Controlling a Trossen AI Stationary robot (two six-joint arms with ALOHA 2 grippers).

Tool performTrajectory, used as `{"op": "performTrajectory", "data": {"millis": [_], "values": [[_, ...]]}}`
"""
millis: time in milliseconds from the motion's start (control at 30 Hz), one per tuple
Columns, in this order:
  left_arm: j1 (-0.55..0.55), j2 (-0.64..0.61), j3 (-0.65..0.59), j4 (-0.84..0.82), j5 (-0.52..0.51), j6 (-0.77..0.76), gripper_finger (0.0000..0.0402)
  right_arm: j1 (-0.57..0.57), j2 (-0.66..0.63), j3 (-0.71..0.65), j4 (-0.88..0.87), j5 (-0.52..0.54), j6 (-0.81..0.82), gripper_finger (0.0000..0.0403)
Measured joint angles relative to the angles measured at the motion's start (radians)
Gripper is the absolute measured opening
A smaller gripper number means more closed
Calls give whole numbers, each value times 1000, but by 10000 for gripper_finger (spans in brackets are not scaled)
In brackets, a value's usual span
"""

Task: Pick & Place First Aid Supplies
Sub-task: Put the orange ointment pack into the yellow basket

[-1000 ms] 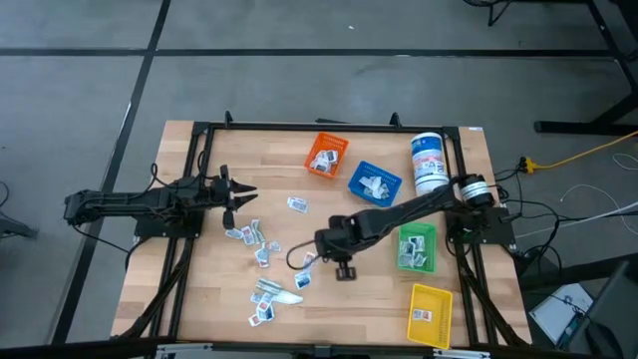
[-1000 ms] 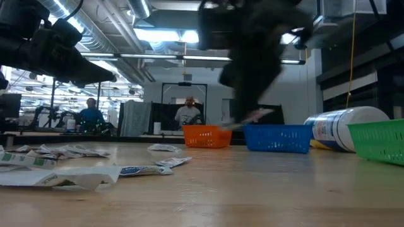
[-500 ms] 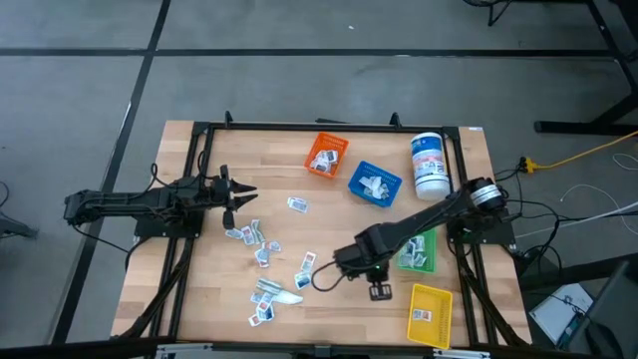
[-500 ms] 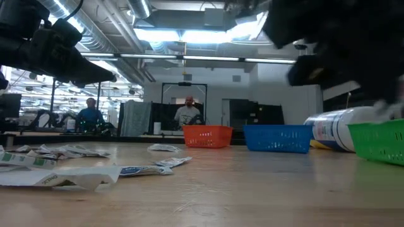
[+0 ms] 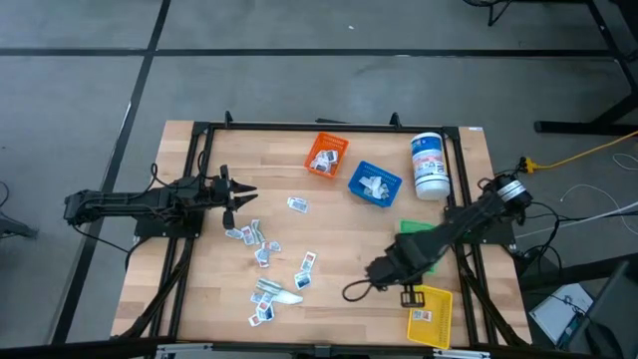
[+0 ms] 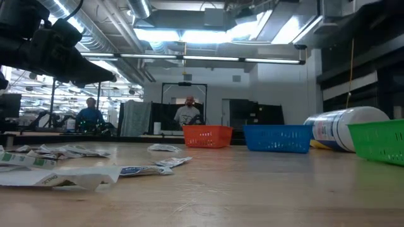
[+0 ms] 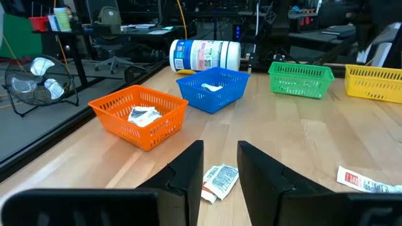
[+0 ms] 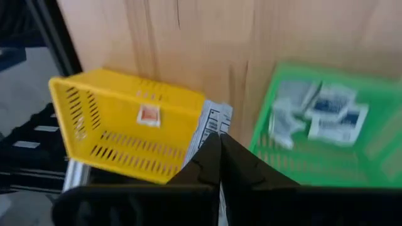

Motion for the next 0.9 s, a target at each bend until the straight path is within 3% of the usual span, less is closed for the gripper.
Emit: {"op": "performTrajectory", "data": {"millis": [300, 467, 700, 900], "values": [[0, 0, 0, 0, 0, 0, 91, 81, -37, -6, -48, 1, 270, 9], [0, 0, 0, 0, 0, 0, 92, 112, -36, -79, -10, -78, 400, 3], [0, 0, 0, 0, 0, 0, 93, 166, -36, -183, 209, -249, 512, 11], [0, 0, 0, 0, 0, 0, 91, 186, -35, -240, 316, -245, 513, 4]]}}
